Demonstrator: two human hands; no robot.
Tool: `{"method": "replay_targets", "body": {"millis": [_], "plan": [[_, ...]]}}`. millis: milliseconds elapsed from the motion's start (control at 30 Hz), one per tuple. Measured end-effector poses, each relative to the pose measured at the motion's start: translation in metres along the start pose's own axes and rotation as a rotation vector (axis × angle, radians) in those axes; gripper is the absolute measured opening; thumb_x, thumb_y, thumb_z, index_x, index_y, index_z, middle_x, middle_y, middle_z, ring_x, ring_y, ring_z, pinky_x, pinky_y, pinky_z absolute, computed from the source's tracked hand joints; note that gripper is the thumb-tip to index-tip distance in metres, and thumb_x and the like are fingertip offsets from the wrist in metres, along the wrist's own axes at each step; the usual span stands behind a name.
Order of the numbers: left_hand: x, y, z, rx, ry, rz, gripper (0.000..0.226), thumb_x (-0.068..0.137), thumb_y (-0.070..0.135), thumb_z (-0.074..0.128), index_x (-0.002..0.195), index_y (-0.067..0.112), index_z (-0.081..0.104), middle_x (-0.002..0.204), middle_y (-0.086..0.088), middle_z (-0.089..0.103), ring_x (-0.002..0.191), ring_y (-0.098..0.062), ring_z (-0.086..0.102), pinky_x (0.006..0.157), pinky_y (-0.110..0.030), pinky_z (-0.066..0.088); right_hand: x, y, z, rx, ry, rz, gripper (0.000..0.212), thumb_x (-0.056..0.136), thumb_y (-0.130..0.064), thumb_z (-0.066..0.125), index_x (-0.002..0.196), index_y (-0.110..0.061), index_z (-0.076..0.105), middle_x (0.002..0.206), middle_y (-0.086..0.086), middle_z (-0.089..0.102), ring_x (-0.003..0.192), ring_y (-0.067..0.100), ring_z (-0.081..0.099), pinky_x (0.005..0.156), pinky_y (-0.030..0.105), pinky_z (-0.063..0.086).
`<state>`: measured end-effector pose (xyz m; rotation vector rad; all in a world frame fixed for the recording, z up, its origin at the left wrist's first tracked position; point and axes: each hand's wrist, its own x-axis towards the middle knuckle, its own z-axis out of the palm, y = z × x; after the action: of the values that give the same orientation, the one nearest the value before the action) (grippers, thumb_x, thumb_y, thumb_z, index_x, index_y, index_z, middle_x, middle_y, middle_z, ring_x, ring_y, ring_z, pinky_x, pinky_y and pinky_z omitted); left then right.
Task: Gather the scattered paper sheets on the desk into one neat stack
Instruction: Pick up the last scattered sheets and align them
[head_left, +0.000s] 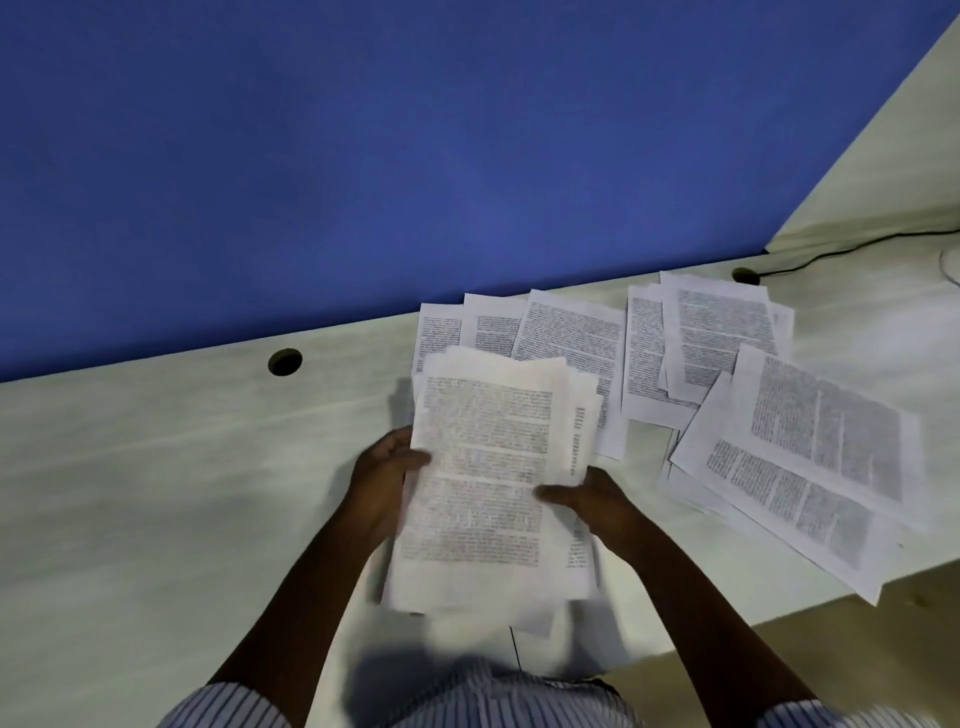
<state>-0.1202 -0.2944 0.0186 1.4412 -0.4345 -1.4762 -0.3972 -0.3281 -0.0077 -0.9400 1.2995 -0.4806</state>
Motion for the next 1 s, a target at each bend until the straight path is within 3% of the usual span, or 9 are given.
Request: {"method": "replay_targets", "body": {"millis": [100,167,333,467,567,733,833,933,1000], "plan": [[0.016,0.013,0.018,-0.229,-0.003,-0.043,0.033,0.091,-0.004,0.057,0.123,0.003,0.063,0.116,-0.016,0.07,0.098,-0.03,0.068,0.085,-0.037,0.056,0.021,-0.02,-0.004,-0.079,0.206,-0.041,0.018,0.08,-0.012,0.081,0.096,-0.015,0.074,0.099,0.006,0.077,0.08,0.017,0.072,0.075,0.03,0.059],[0.024,0.016,0.025,-0.189,0.076,-0.065,0.022,0.094,0.001,0.057,0.114,0.005,0.065,0.108,-0.016,0.07,0.087,-0.027,0.067,0.077,-0.034,0.053,0.038,-0.032,-0.016,-0.091,0.308,-0.09,0.013,0.085,-0.01,0.077,0.096,-0.014,0.071,0.095,0.008,0.074,0.073,0.013,0.068,0.064,0.023,0.055],[0.049,0.011,0.025,0.309,0.238,-0.02,0.012,0.093,0.005,0.062,0.099,0.015,0.065,0.102,-0.011,0.065,0.09,-0.023,0.059,0.076,-0.036,0.051,0.087,-0.059,-0.059,-0.18,0.433,-0.13,0.016,0.082,-0.02,0.077,0.097,-0.016,0.073,0.1,0.014,0.075,0.091,0.031,0.072,0.087,0.049,0.058],[0.075,0.017,0.023,0.791,0.398,0.068,0.026,0.087,0.02,0.07,0.109,0.007,0.065,0.111,-0.008,0.067,0.103,-0.026,0.063,0.093,-0.036,0.049,0.112,-0.068,-0.078,-0.578,0.516,-0.197,0.039,0.087,-0.024,0.071,0.119,-0.003,0.063,0.115,0.02,0.067,0.107,0.038,0.064,0.089,0.041,0.054],[0.091,0.023,0.024,0.977,0.423,-0.001,0.041,0.084,0.03,0.069,0.113,0.001,0.062,0.113,-0.015,0.068,0.108,-0.034,0.063,0.089,-0.039,0.05,0.115,-0.062,-0.074,-0.738,0.52,-0.14,0.06,0.08,-0.037,0.077,0.123,-0.002,0.055,0.119,0.02,0.06,0.112,0.04,0.056,0.089,0.047,0.053],[0.103,0.02,0.051,0.972,0.533,-0.04,0.057,0.085,0.032,0.071,0.128,0.0,0.053,0.131,-0.019,0.061,0.122,-0.035,0.057,0.094,-0.035,0.046,0.117,-0.042,-0.055,-0.958,0.435,-0.245,0.077,0.077,-0.041,0.08,0.136,-0.005,0.047,0.127,0.017,0.06,0.113,0.038,0.054,0.087,0.045,0.05],[0.102,0.012,0.069,0.952,0.503,-0.011,0.062,0.084,0.037,0.074,0.129,0.001,0.053,0.132,-0.017,0.06,0.123,-0.033,0.056,0.096,-0.034,0.045,0.112,-0.033,-0.041,-1.004,0.381,-0.323,0.076,0.077,-0.036,0.08,0.138,-0.004,0.048,0.13,0.018,0.06,0.114,0.04,0.054,0.088,0.046,0.049],[0.108,0.005,0.072,0.913,0.467,-0.024,0.059,0.083,0.041,0.076,0.124,0.002,0.061,0.128,-0.015,0.063,0.121,-0.033,0.058,0.097,-0.034,0.046,0.107,-0.027,-0.031,-1.012,0.382,-0.361,0.077,0.075,-0.034,0.081,0.138,-0.003,0.051,0.129,0.018,0.062,0.115,0.041,0.056,0.089,0.047,0.049],[0.113,0.004,0.067,0.777,0.447,-0.055,0.049,0.08,0.043,0.079,0.111,0.005,0.071,0.113,-0.013,0.072,0.108,-0.03,0.066,0.084,-0.03,0.049,0.105,-0.024,-0.029,-1.01,0.368,-0.367,0.076,0.076,-0.035,0.081,0.139,-0.004,0.051,0.13,0.017,0.062,0.116,0.04,0.056,0.091,0.047,0.048]]}}
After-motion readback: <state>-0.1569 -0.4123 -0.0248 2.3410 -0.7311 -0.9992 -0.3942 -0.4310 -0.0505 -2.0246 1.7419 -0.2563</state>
